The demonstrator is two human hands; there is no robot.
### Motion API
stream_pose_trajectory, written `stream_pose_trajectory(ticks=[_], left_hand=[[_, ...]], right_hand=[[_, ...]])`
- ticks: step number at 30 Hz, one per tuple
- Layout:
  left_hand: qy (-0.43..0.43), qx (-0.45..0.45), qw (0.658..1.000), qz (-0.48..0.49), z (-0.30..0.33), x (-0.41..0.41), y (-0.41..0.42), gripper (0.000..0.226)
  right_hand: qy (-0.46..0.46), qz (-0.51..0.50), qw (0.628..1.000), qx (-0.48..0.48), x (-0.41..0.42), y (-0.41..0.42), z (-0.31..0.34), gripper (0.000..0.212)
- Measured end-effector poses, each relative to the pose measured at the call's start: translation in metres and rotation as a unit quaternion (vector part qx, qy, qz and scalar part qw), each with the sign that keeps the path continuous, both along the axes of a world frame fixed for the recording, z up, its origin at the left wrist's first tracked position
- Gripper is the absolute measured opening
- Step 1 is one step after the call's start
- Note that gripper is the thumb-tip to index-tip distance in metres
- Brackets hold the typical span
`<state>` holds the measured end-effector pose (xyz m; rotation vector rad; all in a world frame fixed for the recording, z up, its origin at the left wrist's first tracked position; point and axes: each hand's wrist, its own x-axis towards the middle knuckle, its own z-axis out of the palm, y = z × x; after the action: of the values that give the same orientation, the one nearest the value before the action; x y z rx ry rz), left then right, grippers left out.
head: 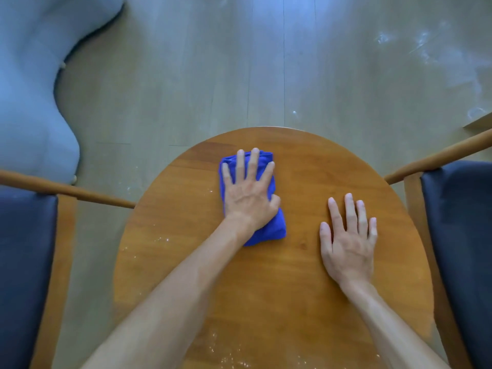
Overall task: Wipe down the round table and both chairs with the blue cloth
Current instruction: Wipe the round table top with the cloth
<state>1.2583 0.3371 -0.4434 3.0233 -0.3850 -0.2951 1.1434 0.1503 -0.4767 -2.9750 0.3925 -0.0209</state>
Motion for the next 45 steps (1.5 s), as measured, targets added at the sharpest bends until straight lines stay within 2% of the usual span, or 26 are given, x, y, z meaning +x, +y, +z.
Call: stream_pose_trajectory(ticks=[6,10,13,16,18,20,21,23,25,29,31,35,37,41,45], left_hand=[[-0.013,0.003,0.985,0.172,0.007,-0.012,0.157,0.071],[-0.067,-0.034,0.972,0.224,0.005,-0.028,0.142,0.063],[-0.086,-0.059,0.982,0.160,0.005,-0.049,0.069,0.060],[-0.076,-0.111,0.991,-0.005,0.004,-0.065,-0.014,0.057],[-0.054,-0.126,0.987,-0.084,0.003,-0.060,-0.030,0.054],[-0.061,-0.125,0.983,-0.120,-0.001,-0.042,-0.007,0.052],[-0.071,-0.120,0.984,-0.108,-0.001,-0.029,0.013,0.052],[-0.085,-0.102,0.991,-0.019,-0.003,0.005,0.061,0.052],[-0.059,-0.072,0.993,0.074,-0.003,0.036,0.102,0.053],[-0.036,-0.020,0.988,0.146,-0.003,0.062,0.085,0.049],[-0.041,-0.030,0.994,0.100,-0.001,0.066,0.045,0.051],[-0.003,-0.055,0.996,-0.076,-0.001,0.052,-0.015,0.052],[0.009,-0.043,0.995,-0.092,-0.002,0.052,-0.011,0.051],[-0.008,-0.025,0.998,0.063,0.002,0.053,0.084,0.049],[-0.024,-0.074,0.978,0.194,0.011,-0.029,0.198,0.045]], right_hand=[[0.003,-0.010,1.000,0.009,0.000,0.002,0.003,0.056],[-0.003,-0.012,1.000,0.004,0.000,0.004,0.003,0.055],[-0.006,-0.008,1.000,0.009,0.001,0.005,0.005,0.055],[-0.027,-0.008,1.000,0.011,0.001,0.005,0.004,0.054],[-0.042,-0.012,0.999,0.013,0.000,0.005,0.004,0.053],[-0.045,-0.007,0.999,0.014,-0.001,0.004,0.002,0.053],[-0.046,-0.006,0.999,0.018,-0.002,0.004,0.002,0.054],[-0.049,-0.011,0.999,0.018,-0.001,0.005,0.003,0.054],[-0.049,-0.016,0.999,0.010,0.000,0.007,0.003,0.054],[-0.034,-0.011,0.999,0.000,0.001,0.009,0.003,0.055],[-0.035,-0.010,0.999,-0.003,0.001,0.009,0.001,0.056],[-0.050,-0.015,0.999,-0.002,0.000,0.005,-0.007,0.055],[-0.058,-0.024,0.998,0.007,0.001,0.005,-0.007,0.056],[-0.054,-0.046,0.997,0.029,0.003,0.009,-0.002,0.059],[-0.039,-0.047,0.998,0.031,0.003,0.012,0.002,0.060]])
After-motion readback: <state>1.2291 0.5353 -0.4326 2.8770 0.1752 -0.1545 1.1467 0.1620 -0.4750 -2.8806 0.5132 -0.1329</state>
